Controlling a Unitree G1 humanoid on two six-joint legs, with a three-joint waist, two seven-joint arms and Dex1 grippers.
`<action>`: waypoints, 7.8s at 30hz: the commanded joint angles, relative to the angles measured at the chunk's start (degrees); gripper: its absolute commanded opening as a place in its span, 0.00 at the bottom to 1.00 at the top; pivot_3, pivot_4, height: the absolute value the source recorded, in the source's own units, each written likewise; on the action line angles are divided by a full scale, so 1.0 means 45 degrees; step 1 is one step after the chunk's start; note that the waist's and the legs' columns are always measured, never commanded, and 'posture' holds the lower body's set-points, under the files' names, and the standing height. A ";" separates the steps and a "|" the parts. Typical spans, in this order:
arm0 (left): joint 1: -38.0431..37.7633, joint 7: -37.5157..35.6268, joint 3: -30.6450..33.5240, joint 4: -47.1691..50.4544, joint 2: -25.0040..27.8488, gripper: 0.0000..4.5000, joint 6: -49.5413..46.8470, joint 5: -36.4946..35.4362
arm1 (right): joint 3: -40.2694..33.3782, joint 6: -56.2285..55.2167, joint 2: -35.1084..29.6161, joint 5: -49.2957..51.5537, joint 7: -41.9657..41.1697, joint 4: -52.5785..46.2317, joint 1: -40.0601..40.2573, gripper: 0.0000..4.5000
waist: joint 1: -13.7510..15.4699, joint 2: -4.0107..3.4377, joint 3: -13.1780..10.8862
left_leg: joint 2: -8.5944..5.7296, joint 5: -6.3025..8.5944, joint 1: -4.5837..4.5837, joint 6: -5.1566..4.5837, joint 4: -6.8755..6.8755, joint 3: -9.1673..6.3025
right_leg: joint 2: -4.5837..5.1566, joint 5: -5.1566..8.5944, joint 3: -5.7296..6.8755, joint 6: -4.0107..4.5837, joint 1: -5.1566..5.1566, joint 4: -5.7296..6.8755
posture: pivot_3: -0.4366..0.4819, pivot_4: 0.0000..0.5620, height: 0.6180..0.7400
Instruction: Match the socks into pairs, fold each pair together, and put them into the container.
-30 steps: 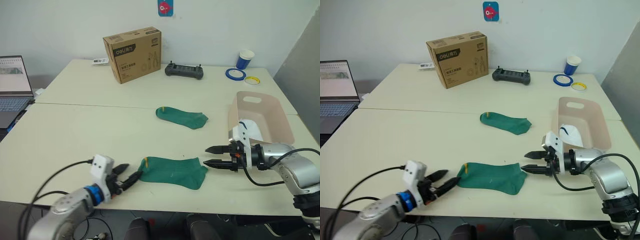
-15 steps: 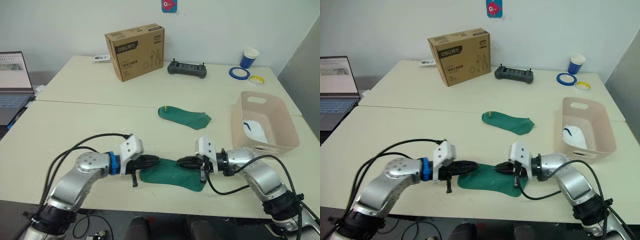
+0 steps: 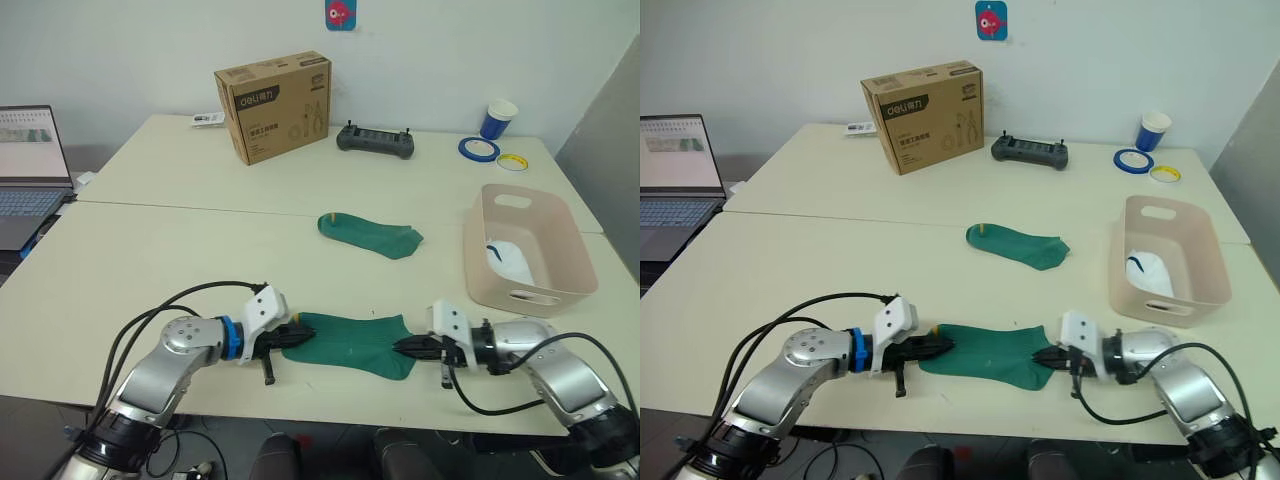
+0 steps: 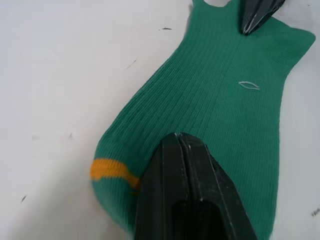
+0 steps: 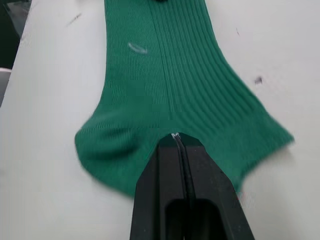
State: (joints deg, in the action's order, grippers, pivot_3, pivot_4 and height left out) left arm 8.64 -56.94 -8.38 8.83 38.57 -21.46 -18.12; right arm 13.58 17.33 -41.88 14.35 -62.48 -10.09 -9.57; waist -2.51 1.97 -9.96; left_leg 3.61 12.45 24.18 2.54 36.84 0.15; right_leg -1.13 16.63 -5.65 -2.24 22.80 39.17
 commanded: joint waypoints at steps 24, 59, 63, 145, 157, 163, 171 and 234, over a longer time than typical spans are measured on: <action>-0.1373 0.0518 0.3242 0.2257 0.0271 0.00 -0.1468 -0.2697 | -0.2426 0.3364 -0.0144 0.3160 0.1167 -0.3333 0.1018 0.00 | 0.0124 0.0000 -0.0011 | 0.0004 0.0001 -0.0064 0.0001 -0.0022 0.0013 | 0.0030 0.0029 0.0014 0.0047 -0.0055 -0.0017 | 0.48 0.27 1.00; 0.1677 0.2535 0.2904 0.2306 -0.0965 0.99 -0.1475 -0.2281 | 0.0184 -0.1167 0.4515 -0.3808 0.5656 0.8695 -0.7637 1.00 | 0.0006 -0.0027 -0.0031 | -0.0015 0.0001 -0.0071 0.0000 -0.0040 -0.0002 | 0.0017 -0.0062 0.0020 0.0011 -0.0086 -0.0035 | 0.48 0.27 1.00; 0.1840 0.2894 0.2821 0.2559 -0.1235 1.00 -0.1716 -0.2296 | 0.0105 -0.1386 0.4803 -0.4082 0.5625 1.0734 -0.8482 0.91 | -0.0010 -0.0027 -0.0031 | -0.0018 0.0003 -0.0061 -0.0001 -0.0051 0.0001 | 0.0021 -0.0059 0.0019 0.0012 -0.0081 -0.0046 | 0.48 0.27 1.00; 0.4234 0.1493 0.0038 -0.4892 -0.3082 0.00 -0.0376 0.0816 | -0.3519 0.7286 0.1237 0.1913 0.3997 -0.0459 -0.1619 0.17 | 0.0142 -0.0038 -0.0037 | -0.0031 0.0001 -0.0076 -0.0003 -0.0127 -0.0014 | 0.0015 0.0015 0.0025 -0.0018 -0.0065 -0.0037 | 0.48 0.27 1.00; 0.4283 0.1258 0.1291 -0.2859 -0.2517 0.00 -0.2390 -0.0619 | -0.4900 0.9343 0.1205 0.4354 0.3686 -0.0625 -0.2821 0.01 | 0.0138 -0.0035 -0.0039 | -0.0027 0.0000 -0.0064 -0.0003 -0.0125 -0.0021 | 0.0011 0.0009 0.0027 -0.0015 -0.0059 -0.0035 | 0.48 0.27 1.00; 0.3356 0.1477 0.2556 0.0360 -0.1458 0.00 -0.5553 -0.2797 | -0.6552 1.2436 0.1079 0.7324 0.3790 -0.1425 -0.3425 0.01 | 0.0104 -0.0037 -0.0038 | -0.0017 0.0002 -0.0072 -0.0004 -0.0140 -0.0025 | 0.0010 0.0005 0.0030 -0.0005 -0.0060 -0.0035 | 0.48 0.27 1.00; 0.0829 0.2075 0.4083 0.3546 -0.0135 0.00 -0.8111 -0.4987 | -0.7512 1.4983 0.0946 1.0258 0.4350 -0.3288 -0.2097 0.01 | 0.0081 -0.0035 -0.0039 | -0.0013 0.0003 -0.0070 -0.0005 -0.0150 -0.0032 | 0.0008 0.0021 0.0035 -0.0016 -0.0056 -0.0042 | 0.48 0.27 1.00; -0.0846 0.1148 0.4705 0.2475 0.1085 0.99 -0.4675 -0.4522 | -0.4916 0.8604 -0.1880 0.7785 0.2051 -0.3571 -0.0495 0.40 | 0.0105 -0.0027 -0.0046 | -0.0012 0.0003 -0.0069 -0.0003 -0.0140 -0.0001 | 0.0017 0.0033 0.0021 0.0003 -0.0034 -0.0050 | 0.48 0.27 1.00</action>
State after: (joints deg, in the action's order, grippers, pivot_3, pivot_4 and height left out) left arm 3.13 -49.90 11.71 17.58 42.50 -44.22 -37.33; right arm -9.11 59.98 -50.19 50.06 -51.19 -22.51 -9.86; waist -2.04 1.85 -10.17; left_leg 3.56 12.46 23.87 2.52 36.21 0.15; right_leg -1.06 16.77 -5.55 -2.23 22.66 38.94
